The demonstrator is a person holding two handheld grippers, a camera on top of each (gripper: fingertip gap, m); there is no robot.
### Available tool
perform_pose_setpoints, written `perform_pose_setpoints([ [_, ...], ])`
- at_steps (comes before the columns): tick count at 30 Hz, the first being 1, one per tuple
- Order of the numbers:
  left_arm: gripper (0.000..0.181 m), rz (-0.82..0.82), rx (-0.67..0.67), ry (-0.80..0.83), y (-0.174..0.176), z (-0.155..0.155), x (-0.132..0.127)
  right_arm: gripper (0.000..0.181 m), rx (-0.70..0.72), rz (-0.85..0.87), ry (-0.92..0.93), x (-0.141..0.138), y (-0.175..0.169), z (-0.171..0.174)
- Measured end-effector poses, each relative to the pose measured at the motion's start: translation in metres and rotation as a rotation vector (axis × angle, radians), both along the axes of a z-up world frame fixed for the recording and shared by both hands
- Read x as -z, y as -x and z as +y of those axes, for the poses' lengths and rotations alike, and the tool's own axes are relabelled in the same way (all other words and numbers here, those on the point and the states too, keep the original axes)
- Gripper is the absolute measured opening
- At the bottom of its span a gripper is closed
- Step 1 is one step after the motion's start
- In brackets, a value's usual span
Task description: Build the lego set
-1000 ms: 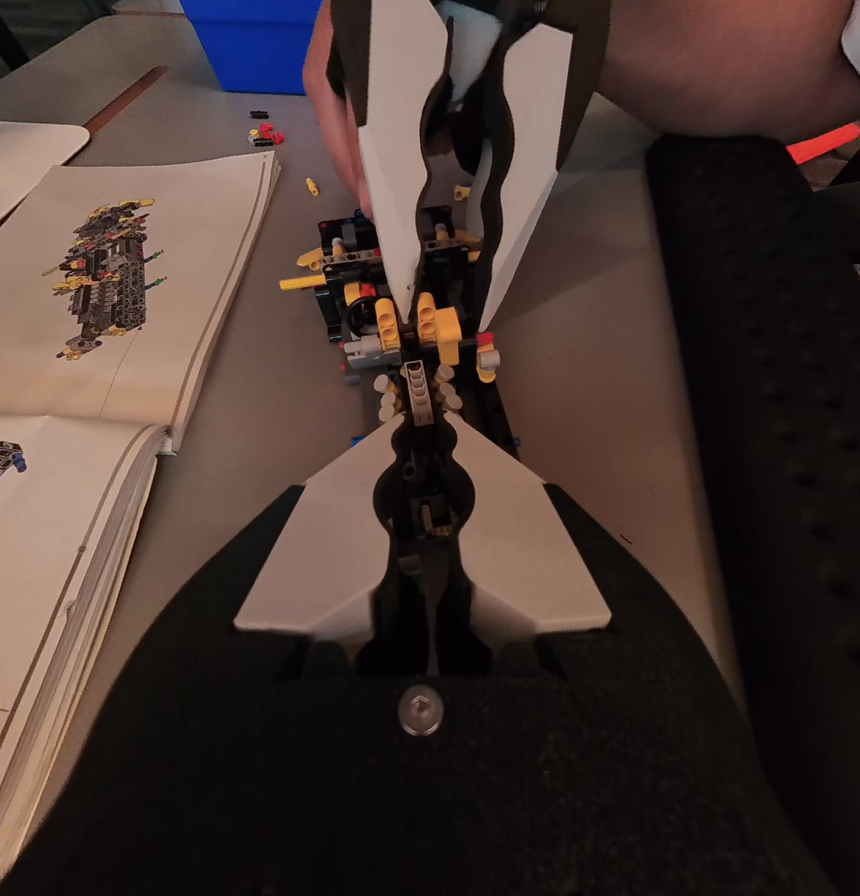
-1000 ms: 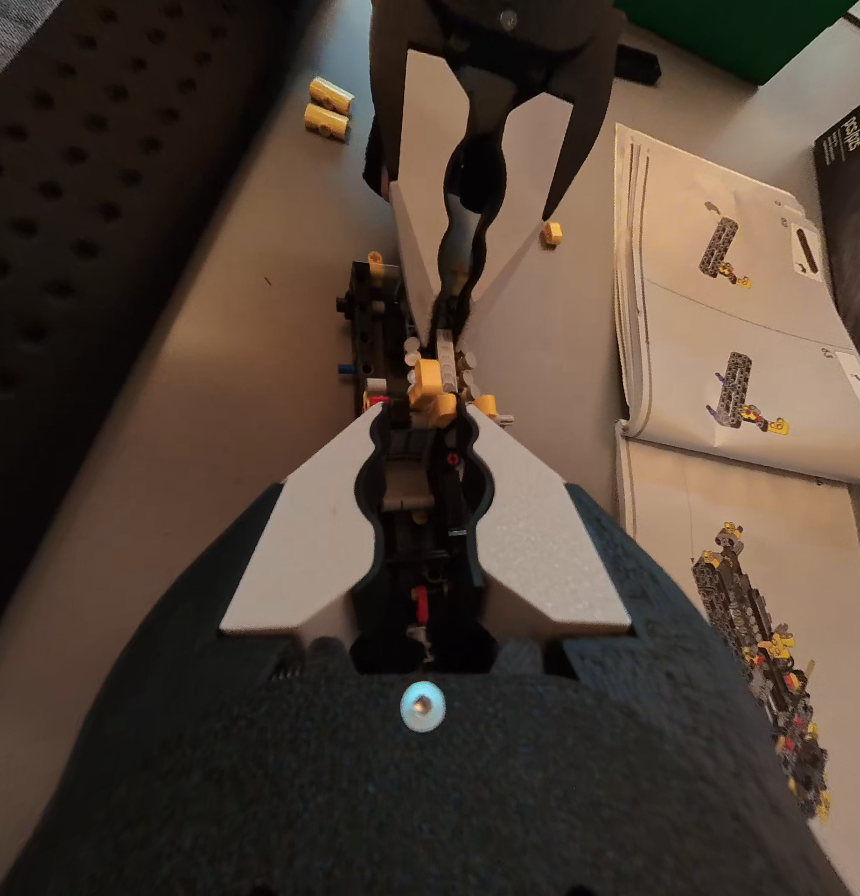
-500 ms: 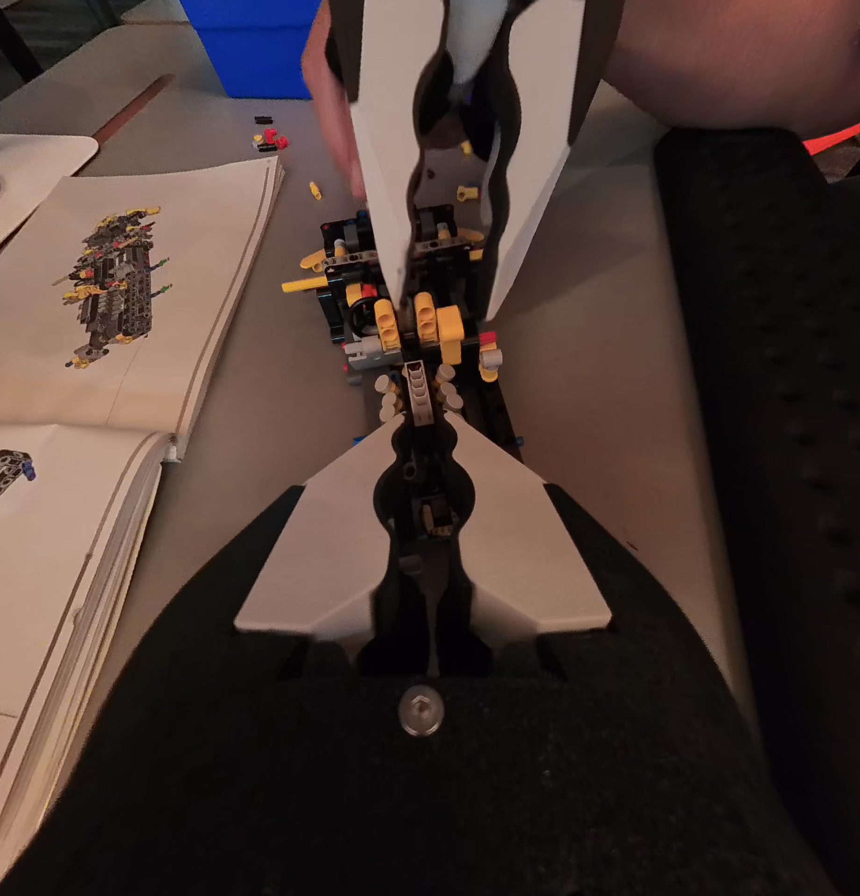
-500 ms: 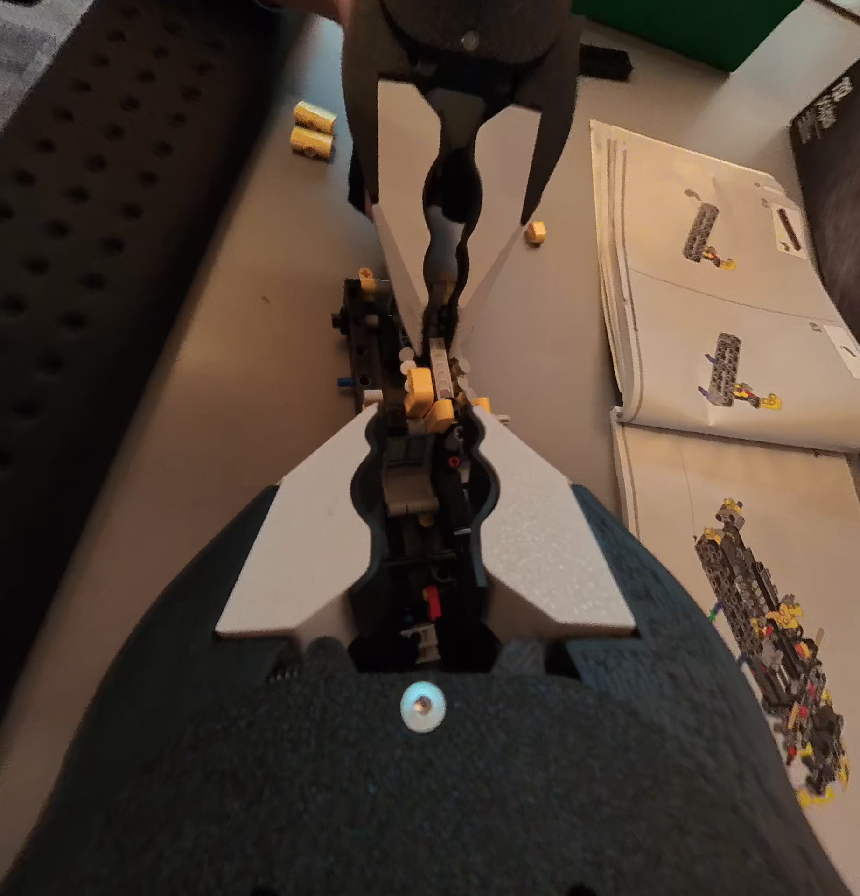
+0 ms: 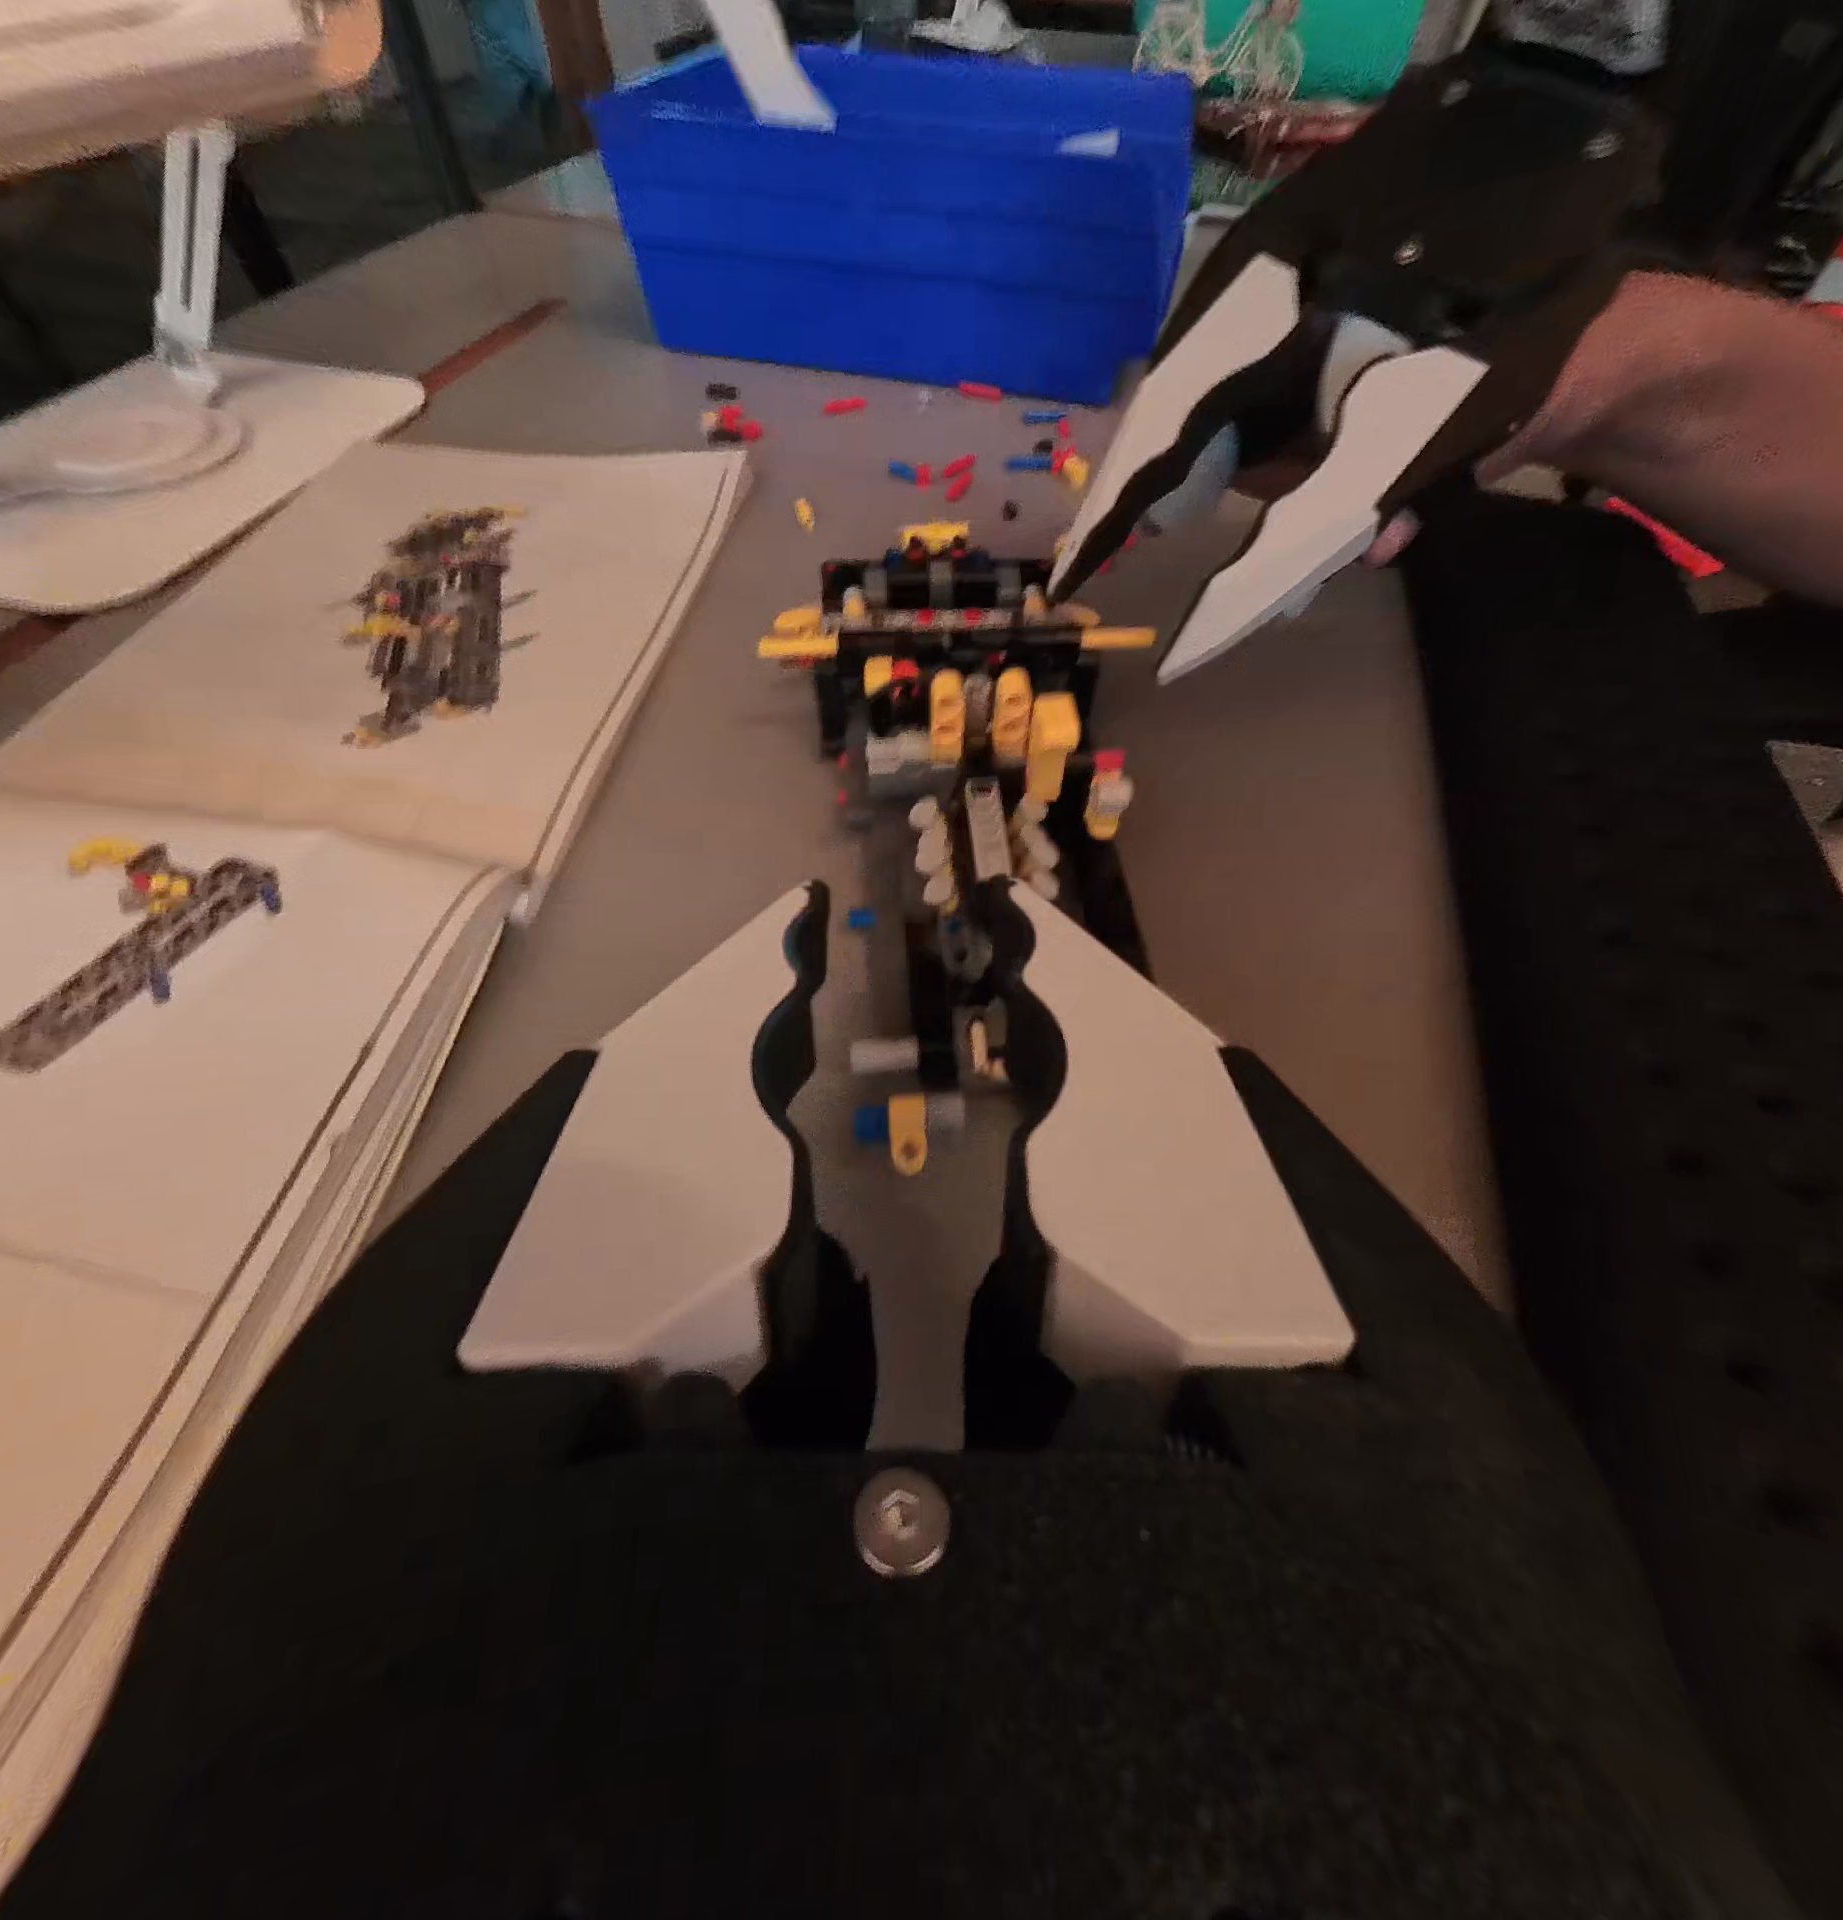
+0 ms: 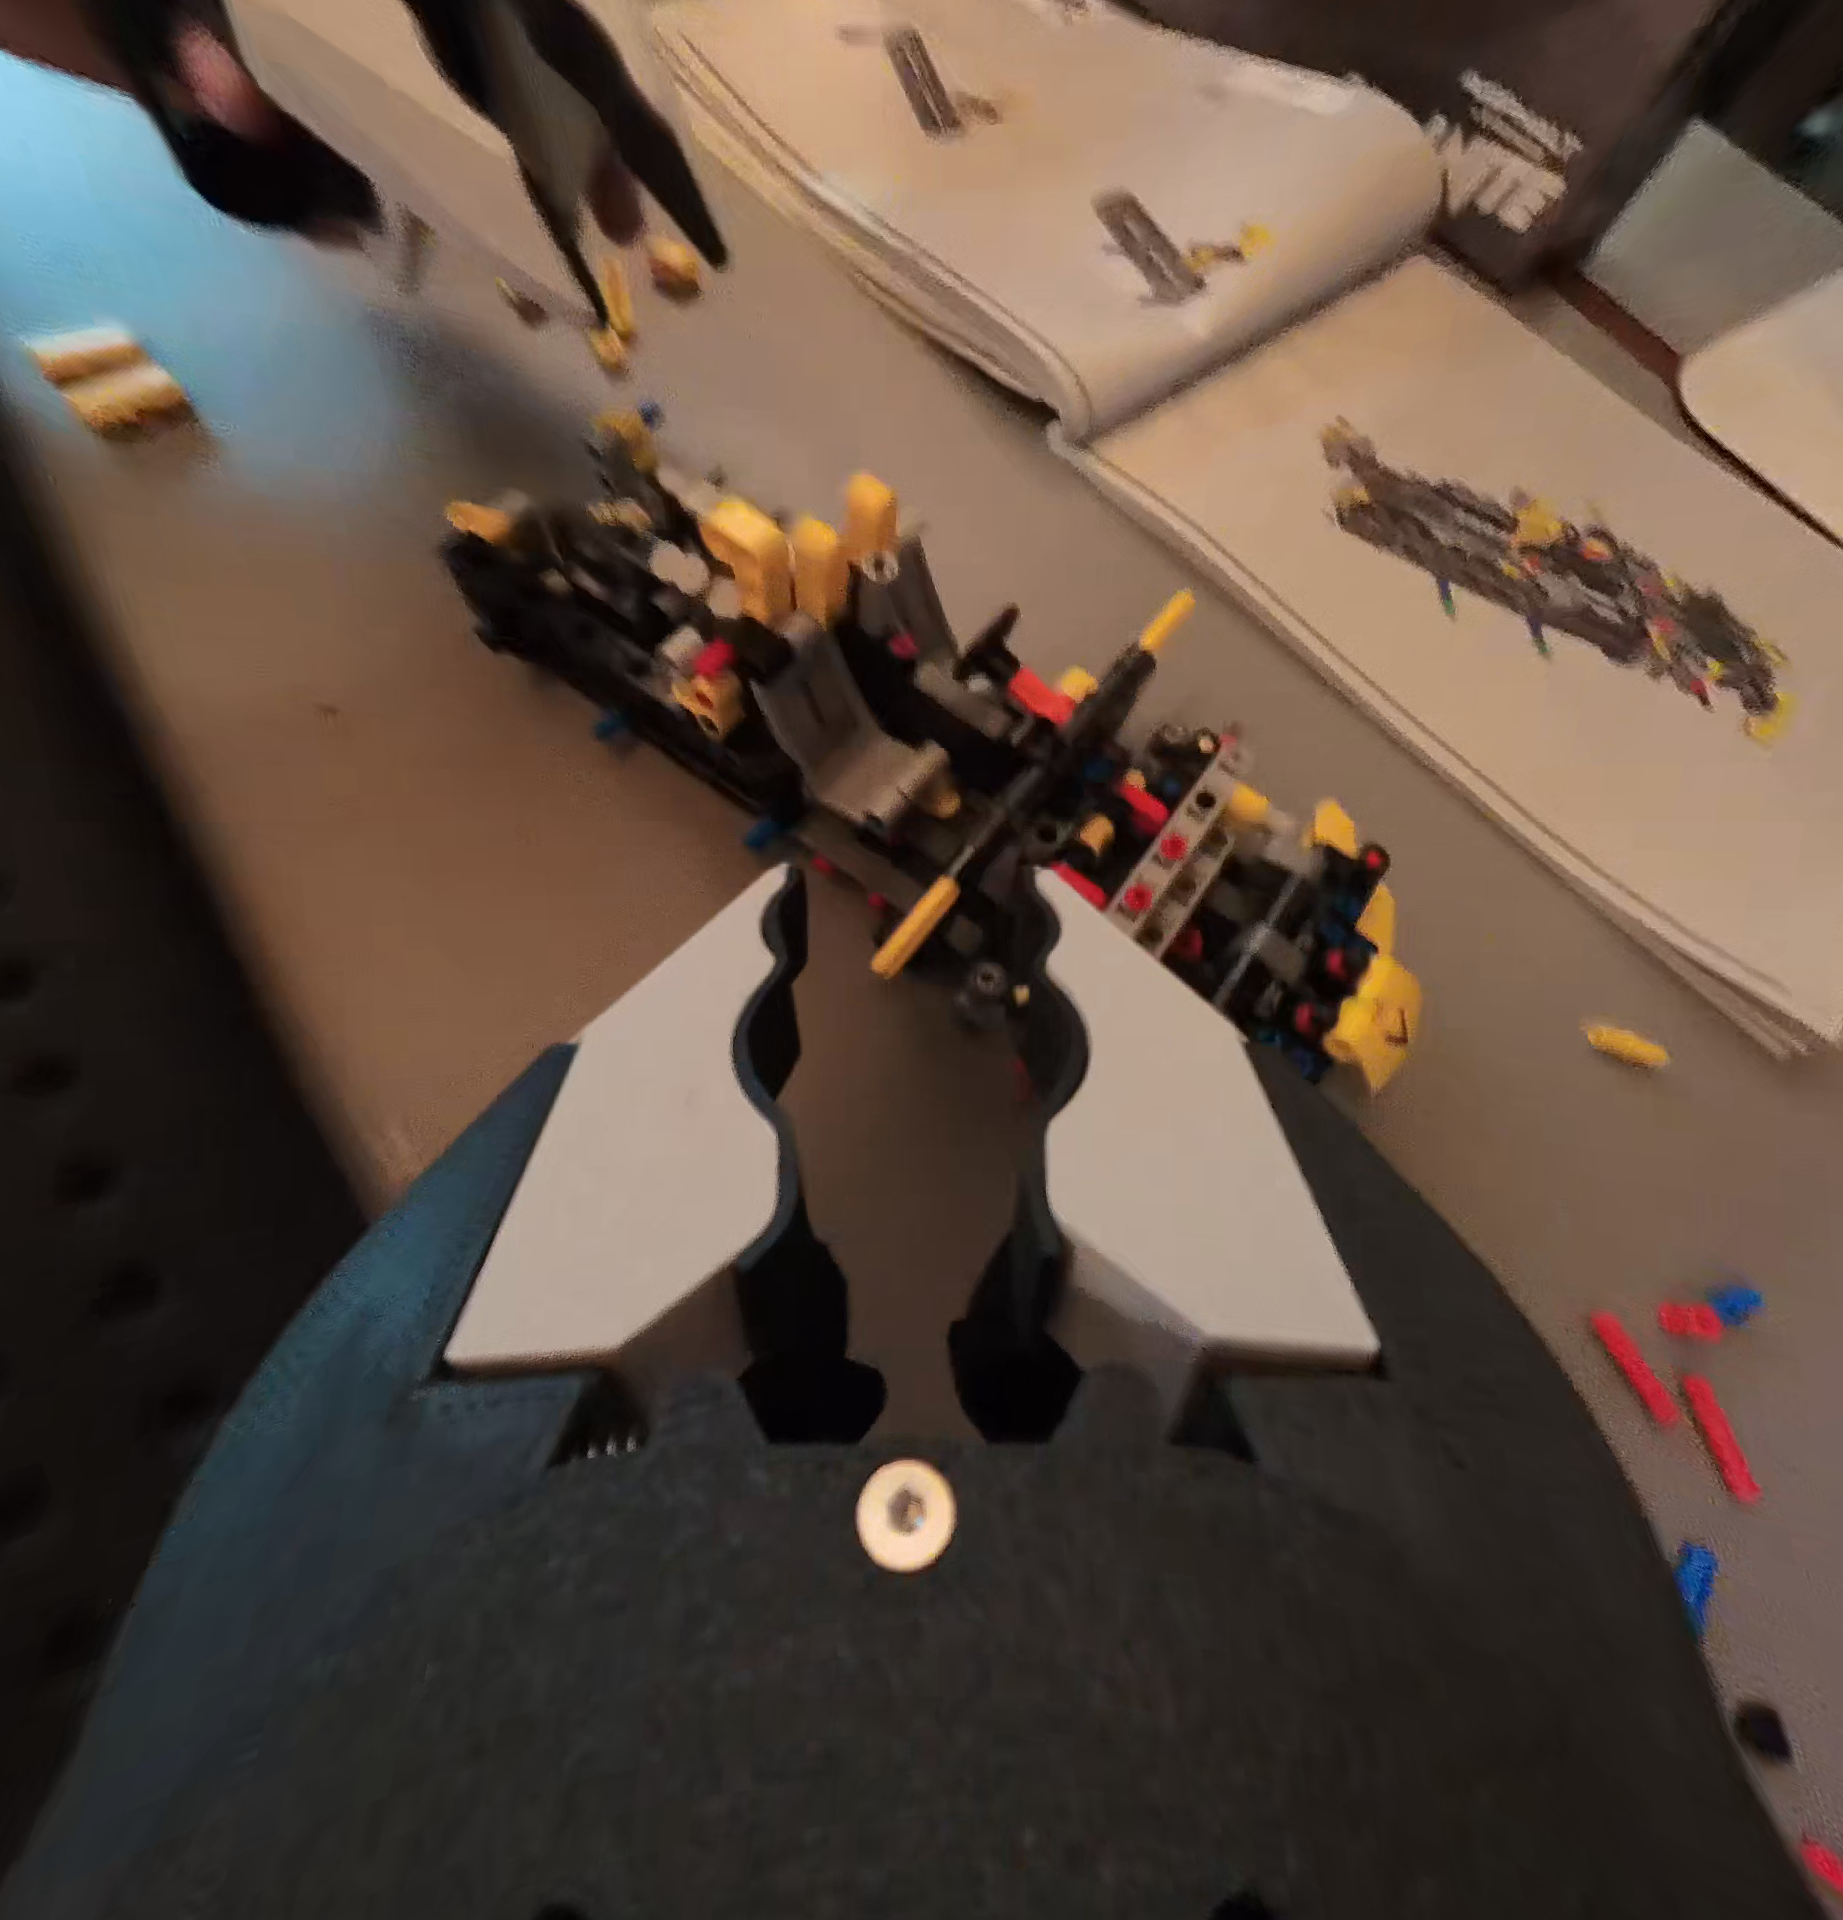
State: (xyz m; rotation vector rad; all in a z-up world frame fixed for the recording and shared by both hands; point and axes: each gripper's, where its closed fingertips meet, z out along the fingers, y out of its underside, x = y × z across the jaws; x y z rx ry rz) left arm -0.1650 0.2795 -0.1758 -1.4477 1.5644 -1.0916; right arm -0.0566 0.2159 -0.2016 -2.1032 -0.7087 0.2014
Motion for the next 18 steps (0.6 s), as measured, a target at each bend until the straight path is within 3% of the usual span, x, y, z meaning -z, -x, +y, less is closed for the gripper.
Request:
perform_pose_setpoints([
  [3,0.042,0.021,0.0,0.039,0.006,-0.004,0.002,0.036,0.108,-0.057,-0.044,0.008,-0.012,0.005],
  [5,0.046,0.012,0.0,0.024,0.008,-0.011,0.001,0.031,0.127,0.033,-0.027,0.008,-0.008,0.007],
  [8,0.068,0.111,-0.092,-0.118,0.013,-0.004,0.019,0.025,0.164,0.177,-0.02,0.003,-0.007,0.012],
  [11,0.071,0.122,-0.105,-0.123,0.012,-0.011,0.023,0.022,0.174,0.175,-0.022,0.007,-0.01,0.013],
  [15,0.073,0.072,-0.159,-0.05,0.011,-0.008,0.009,0.008,0.171,0.109,-0.071,0.005,-0.011,0.011],
  [18,0.072,-0.107,-0.227,0.011,0.014,-0.005,-0.022,0.008,0.193,0.099,-0.072,0.005,-0.014,0.008],
])
